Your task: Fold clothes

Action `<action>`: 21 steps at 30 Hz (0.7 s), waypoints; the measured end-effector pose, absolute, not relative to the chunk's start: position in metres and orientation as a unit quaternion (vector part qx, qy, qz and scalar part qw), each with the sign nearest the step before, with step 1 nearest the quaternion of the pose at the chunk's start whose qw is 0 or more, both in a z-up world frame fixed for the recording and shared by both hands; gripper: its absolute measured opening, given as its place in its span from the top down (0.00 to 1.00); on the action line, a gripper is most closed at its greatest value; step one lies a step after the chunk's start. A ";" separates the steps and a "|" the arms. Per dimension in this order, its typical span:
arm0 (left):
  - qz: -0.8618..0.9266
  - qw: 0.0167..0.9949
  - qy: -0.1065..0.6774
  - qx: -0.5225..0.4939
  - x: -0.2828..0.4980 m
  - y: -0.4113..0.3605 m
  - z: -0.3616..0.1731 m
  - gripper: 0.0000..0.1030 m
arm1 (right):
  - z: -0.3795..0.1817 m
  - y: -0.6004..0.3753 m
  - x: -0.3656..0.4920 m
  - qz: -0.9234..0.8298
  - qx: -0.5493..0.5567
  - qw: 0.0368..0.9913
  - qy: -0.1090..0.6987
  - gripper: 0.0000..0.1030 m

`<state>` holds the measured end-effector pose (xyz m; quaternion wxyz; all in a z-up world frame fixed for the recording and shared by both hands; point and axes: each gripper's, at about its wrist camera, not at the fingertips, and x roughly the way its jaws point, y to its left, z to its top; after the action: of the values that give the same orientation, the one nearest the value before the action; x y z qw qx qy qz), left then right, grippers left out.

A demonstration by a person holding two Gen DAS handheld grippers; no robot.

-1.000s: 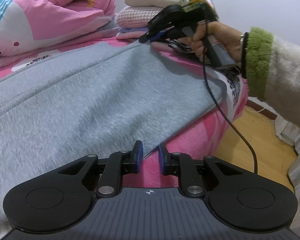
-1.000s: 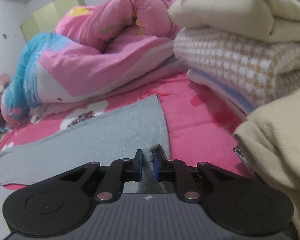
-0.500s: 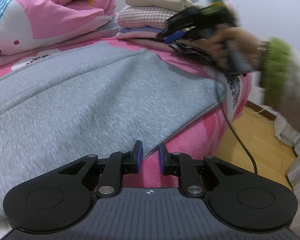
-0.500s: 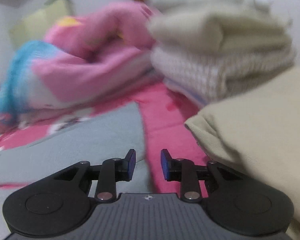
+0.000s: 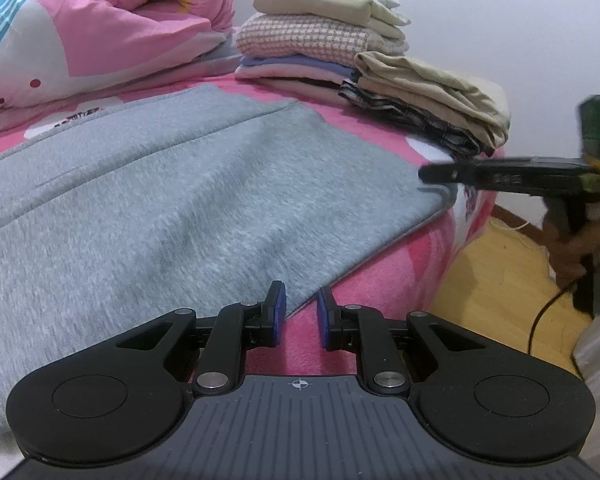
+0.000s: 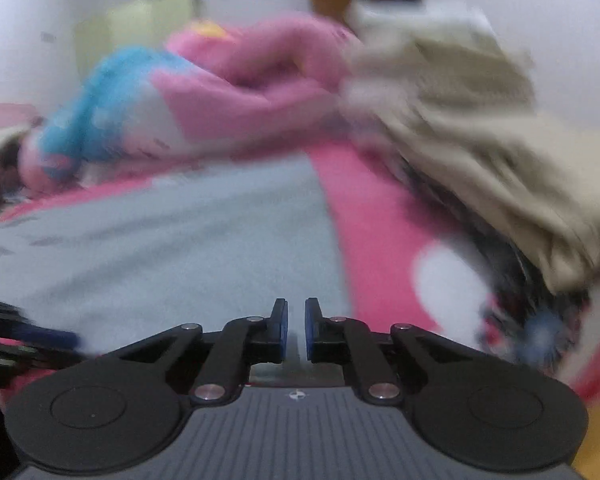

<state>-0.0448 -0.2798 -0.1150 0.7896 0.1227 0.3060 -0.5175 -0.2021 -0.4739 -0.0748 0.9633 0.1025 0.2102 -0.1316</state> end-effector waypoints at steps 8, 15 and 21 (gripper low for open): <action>-0.515 0.797 0.302 0.092 -0.040 -0.253 -0.092 0.84 | -0.124 -0.438 -0.168 -0.072 0.111 0.970 0.202 0.93; -0.469 0.809 0.346 0.077 0.032 -0.211 -0.066 0.85 | -0.128 -0.448 -0.175 -0.065 0.173 0.967 0.176 0.93; -0.478 0.785 0.383 0.091 0.056 -0.231 -0.082 0.86 | -0.129 -0.446 -0.176 -0.070 0.178 0.966 0.172 0.93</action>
<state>0.0562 -0.2310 -0.0822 0.7847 0.0913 0.3834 -0.4784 -0.1761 -0.4464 -0.1294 0.9663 0.1782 0.1718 -0.0702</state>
